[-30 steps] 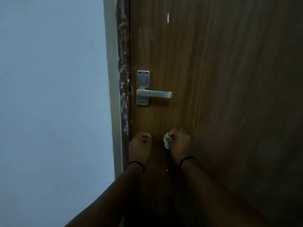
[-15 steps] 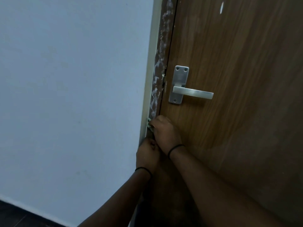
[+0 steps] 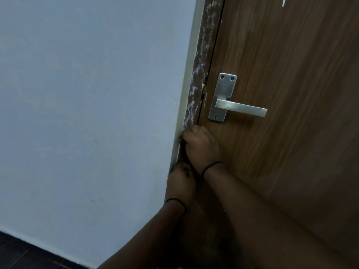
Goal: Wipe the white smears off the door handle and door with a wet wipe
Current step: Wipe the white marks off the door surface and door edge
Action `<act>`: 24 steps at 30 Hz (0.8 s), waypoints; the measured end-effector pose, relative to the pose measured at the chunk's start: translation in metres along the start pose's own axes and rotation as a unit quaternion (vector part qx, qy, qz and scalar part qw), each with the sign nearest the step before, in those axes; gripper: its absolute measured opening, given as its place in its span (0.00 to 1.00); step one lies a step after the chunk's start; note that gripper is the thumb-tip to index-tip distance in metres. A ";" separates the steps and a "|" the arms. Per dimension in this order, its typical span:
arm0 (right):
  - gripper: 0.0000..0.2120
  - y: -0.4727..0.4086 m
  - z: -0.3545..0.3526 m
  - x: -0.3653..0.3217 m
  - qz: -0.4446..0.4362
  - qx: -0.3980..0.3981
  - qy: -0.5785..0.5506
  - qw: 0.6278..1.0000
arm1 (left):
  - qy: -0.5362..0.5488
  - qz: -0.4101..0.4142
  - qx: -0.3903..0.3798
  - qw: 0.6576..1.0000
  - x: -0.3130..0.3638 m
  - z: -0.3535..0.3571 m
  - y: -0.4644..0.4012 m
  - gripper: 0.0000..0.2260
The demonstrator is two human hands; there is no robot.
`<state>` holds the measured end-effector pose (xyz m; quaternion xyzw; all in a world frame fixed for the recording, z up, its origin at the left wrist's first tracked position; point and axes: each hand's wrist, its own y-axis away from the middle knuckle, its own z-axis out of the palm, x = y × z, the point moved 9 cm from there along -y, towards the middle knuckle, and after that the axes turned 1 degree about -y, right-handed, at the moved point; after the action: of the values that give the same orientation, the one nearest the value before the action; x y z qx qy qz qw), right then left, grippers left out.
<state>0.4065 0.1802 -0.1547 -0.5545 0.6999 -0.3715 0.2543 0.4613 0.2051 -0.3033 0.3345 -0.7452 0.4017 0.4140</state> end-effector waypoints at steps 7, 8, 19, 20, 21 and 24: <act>0.02 -0.014 -0.010 0.020 0.035 -0.042 0.055 0.997 | 0.043 0.045 0.027 0.998 0.023 -0.008 0.007 0.19; 0.02 -0.021 -0.013 0.020 0.045 -0.033 0.052 0.997 | 0.039 0.052 0.027 0.997 0.026 -0.008 0.008 0.21; 0.04 -0.038 -0.032 0.005 0.033 -0.026 0.068 0.997 | 0.035 0.093 0.002 0.995 0.037 -0.013 0.003 0.31; 0.04 -0.044 -0.036 0.002 0.033 -0.023 0.067 0.997 | 0.035 0.098 -0.002 0.995 0.042 -0.013 0.001 0.32; 0.04 -0.047 -0.036 -0.001 0.030 -0.031 0.066 0.997 | 0.036 0.104 -0.002 0.994 0.046 -0.014 -0.002 0.32; 0.03 -0.041 -0.027 -0.002 0.014 -0.084 0.087 0.993 | 0.040 0.122 0.004 0.992 0.057 -0.017 -0.009 0.32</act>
<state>0.4100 0.1843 -0.1060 -0.5298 0.7559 -0.3544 0.1496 0.4496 0.2065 -0.2446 0.2259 -0.7618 0.4654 0.3900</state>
